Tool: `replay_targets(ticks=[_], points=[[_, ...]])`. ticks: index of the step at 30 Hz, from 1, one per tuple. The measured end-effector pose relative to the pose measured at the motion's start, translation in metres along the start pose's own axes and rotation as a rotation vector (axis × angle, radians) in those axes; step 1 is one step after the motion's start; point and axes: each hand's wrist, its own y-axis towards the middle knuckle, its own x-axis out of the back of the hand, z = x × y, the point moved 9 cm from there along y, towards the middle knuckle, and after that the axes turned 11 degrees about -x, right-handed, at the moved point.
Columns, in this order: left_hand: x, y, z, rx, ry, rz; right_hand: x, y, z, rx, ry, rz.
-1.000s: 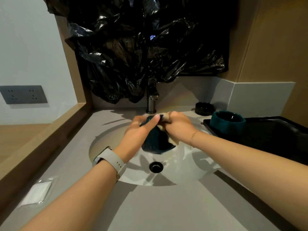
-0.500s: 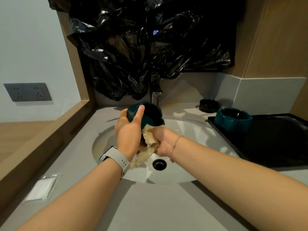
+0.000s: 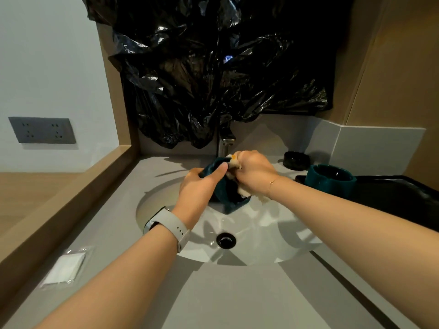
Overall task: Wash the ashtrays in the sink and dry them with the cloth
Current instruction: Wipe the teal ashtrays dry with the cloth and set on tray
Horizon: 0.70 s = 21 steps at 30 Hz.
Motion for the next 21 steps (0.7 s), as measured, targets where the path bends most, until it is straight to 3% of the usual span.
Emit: replay_targets(ticks=[3, 7, 10, 13, 16, 19, 21], points=[[-0.007, 0.002, -0.003, -0.013, 0.076, 0.076, 0.000, -0.009, 0.017, 0.159, -0.166, 0.015], [-0.001, 0.002, -0.002, -0.004, 0.122, -0.025, -0.007, -0.005, -0.005, -0.004, 0.032, -0.066], [0.011, -0.002, -0.004, -0.010, 0.199, -0.151, -0.046, -0.008, -0.039, -0.311, 0.459, 0.040], [0.019, -0.008, -0.017, -0.137, 0.247, -0.224, -0.107, -0.036, -0.041, -0.687, 1.067, 0.325], [0.023, -0.011, -0.023, -0.208, 0.153, -0.263, -0.128, -0.052, -0.016, -0.795, 1.408, 0.501], [0.014, -0.011, -0.018, -0.196, 0.047, -0.228, -0.109, -0.051, -0.024, -0.757, 1.383, 0.434], [0.001, -0.012, -0.015, -0.174, 0.015, -0.170, -0.082, -0.044, -0.047, -0.708, 1.218, 0.256]])
